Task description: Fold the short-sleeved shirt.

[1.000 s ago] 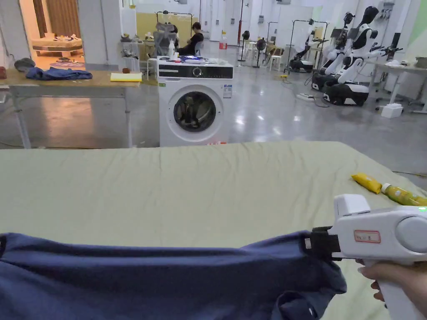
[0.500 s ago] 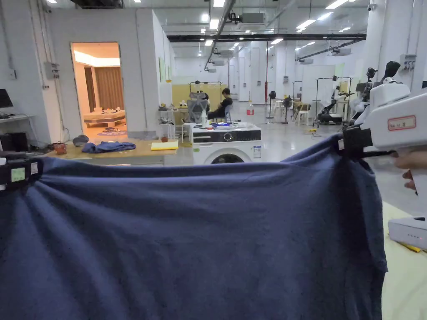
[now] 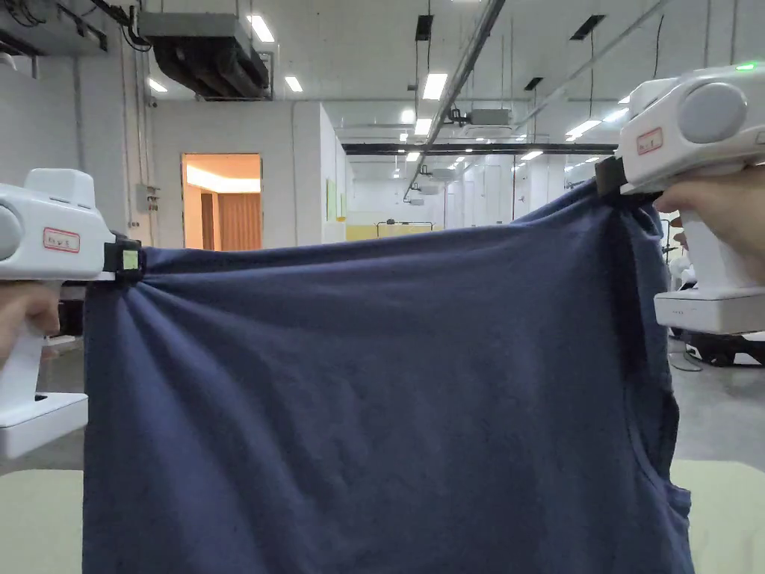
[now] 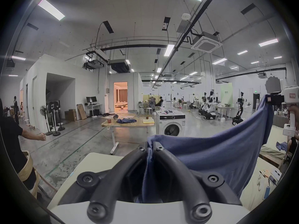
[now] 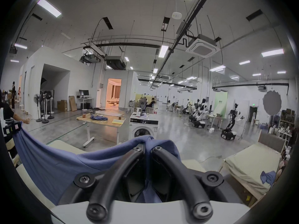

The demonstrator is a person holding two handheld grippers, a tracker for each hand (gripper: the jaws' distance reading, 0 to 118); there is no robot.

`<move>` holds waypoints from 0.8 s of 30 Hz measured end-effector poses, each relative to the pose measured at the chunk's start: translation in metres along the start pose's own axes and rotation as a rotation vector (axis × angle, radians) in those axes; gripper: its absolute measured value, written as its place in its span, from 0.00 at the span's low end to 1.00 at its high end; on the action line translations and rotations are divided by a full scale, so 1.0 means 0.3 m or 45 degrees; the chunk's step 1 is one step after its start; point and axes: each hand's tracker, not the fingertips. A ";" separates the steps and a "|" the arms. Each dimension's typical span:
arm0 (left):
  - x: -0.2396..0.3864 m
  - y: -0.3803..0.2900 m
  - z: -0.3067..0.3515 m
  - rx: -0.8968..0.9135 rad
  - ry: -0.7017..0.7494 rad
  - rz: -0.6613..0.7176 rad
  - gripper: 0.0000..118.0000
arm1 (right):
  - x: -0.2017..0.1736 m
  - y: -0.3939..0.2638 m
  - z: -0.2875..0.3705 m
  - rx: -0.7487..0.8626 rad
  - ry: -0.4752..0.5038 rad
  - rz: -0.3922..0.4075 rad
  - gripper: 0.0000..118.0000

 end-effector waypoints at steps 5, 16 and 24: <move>0.029 0.008 -0.231 0.066 0.031 -0.009 0.00 | -0.016 0.038 -0.179 0.045 -0.093 0.084 0.01; 0.132 -0.493 -0.516 -0.156 0.004 0.077 0.00 | -0.040 -0.563 -0.463 -0.183 -0.136 0.034 0.01; 0.160 -1.279 -0.228 -0.617 -0.053 0.232 0.00 | -0.052 -1.524 -0.227 -0.725 -0.029 -0.114 0.01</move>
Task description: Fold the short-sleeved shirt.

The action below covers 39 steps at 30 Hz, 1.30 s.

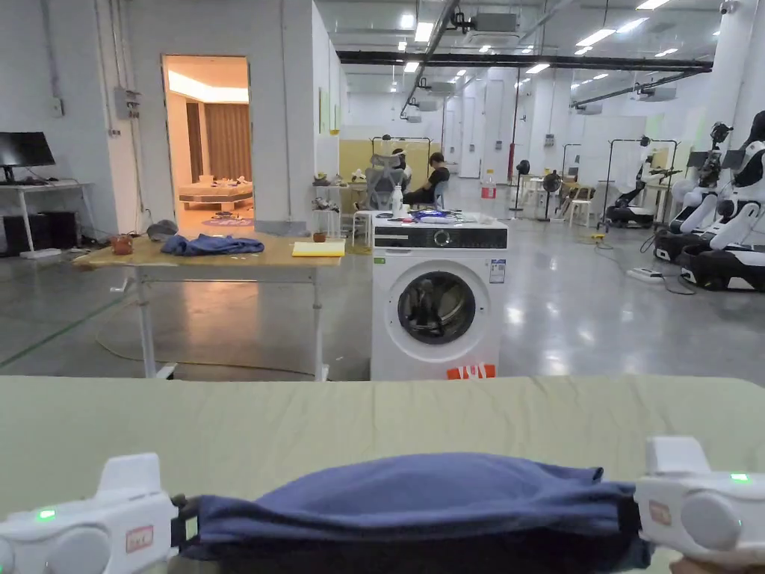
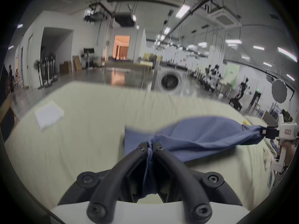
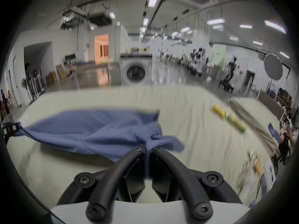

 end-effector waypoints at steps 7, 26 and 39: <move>-0.082 -0.495 0.366 -0.233 -0.114 -0.080 0.00 | 0.144 -0.565 0.326 -0.161 0.095 0.143 0.01; -0.168 -0.825 0.844 -0.379 -0.210 -0.393 0.21 | 0.241 -0.928 0.713 -0.427 0.284 0.254 0.06; -0.105 -0.666 1.278 0.436 -0.141 0.040 0.60 | 0.191 -0.785 1.142 0.446 0.351 -0.255 0.85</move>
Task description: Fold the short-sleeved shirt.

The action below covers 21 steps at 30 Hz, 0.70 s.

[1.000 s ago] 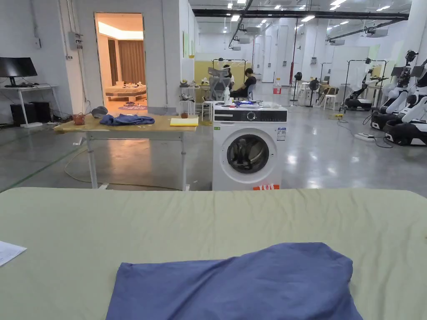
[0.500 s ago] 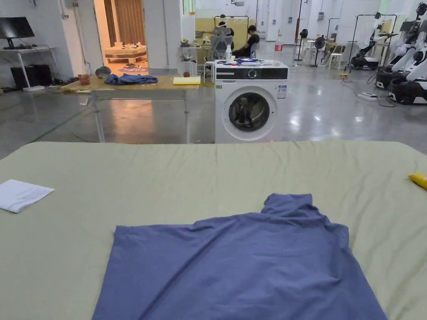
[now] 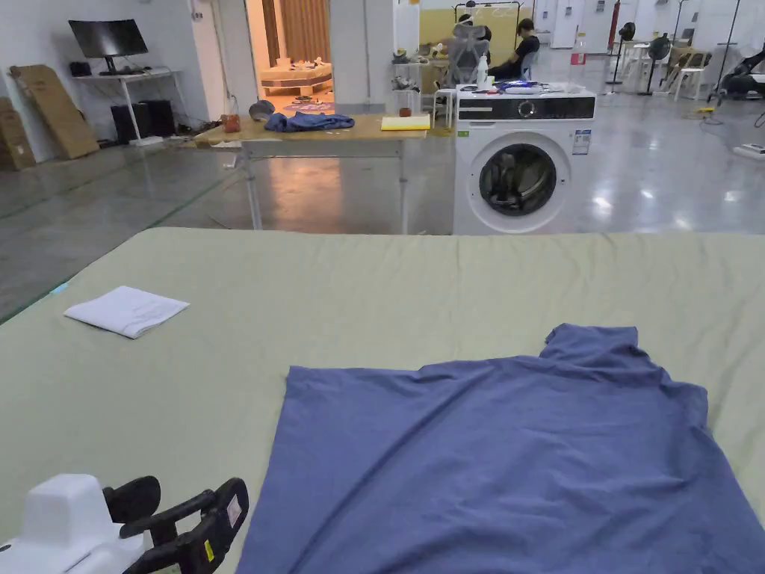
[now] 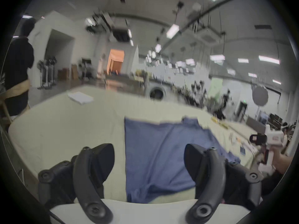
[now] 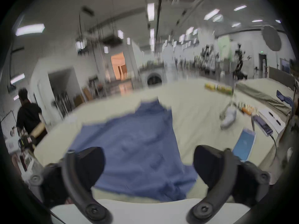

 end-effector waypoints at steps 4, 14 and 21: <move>0.078 0.002 0.049 0.204 0.079 0.037 0.00 | -0.127 0.018 0.069 0.301 -0.063 0.027 0.00; -0.025 -0.001 -0.201 -0.902 -0.006 0.079 0.01 | -0.245 0.053 0.063 0.155 0.073 0.104 0.00; -0.070 -0.228 -0.345 -1.011 0.076 -0.004 0.84 | -0.187 0.006 -0.006 0.037 0.097 0.081 0.00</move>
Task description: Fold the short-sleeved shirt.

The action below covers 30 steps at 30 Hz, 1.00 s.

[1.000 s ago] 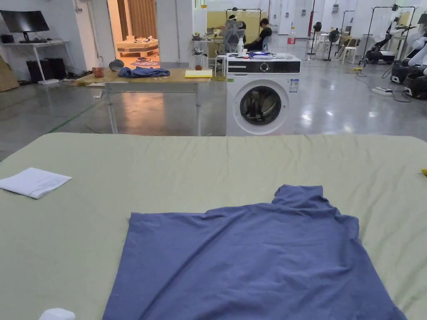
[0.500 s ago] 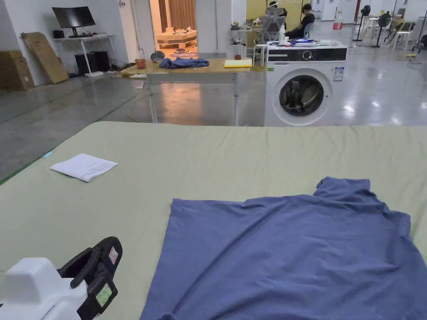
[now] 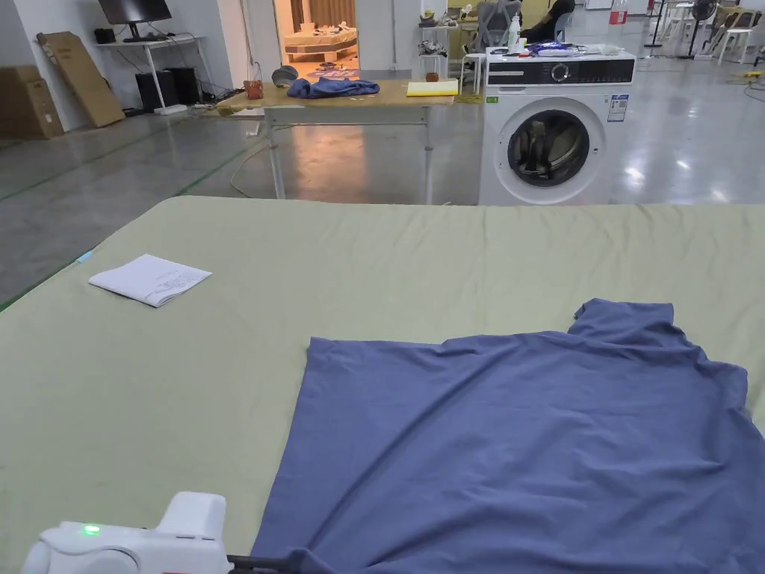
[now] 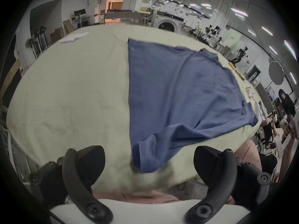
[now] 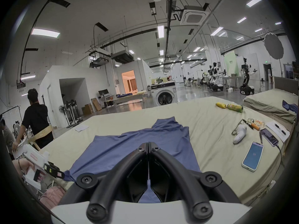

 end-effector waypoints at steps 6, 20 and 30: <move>0.080 -0.032 -0.106 -0.065 0.195 -0.189 0.76 | 0.105 -0.034 -0.018 -0.058 -0.069 -0.038 0.00; 0.123 -0.066 0.082 0.322 0.020 -0.074 0.00 | 0.505 -0.153 -0.144 -0.695 -0.205 -0.162 0.87; 0.156 -0.074 0.087 0.304 0.074 -0.083 0.00 | 0.470 -0.305 -0.310 -1.119 -0.211 0.007 0.85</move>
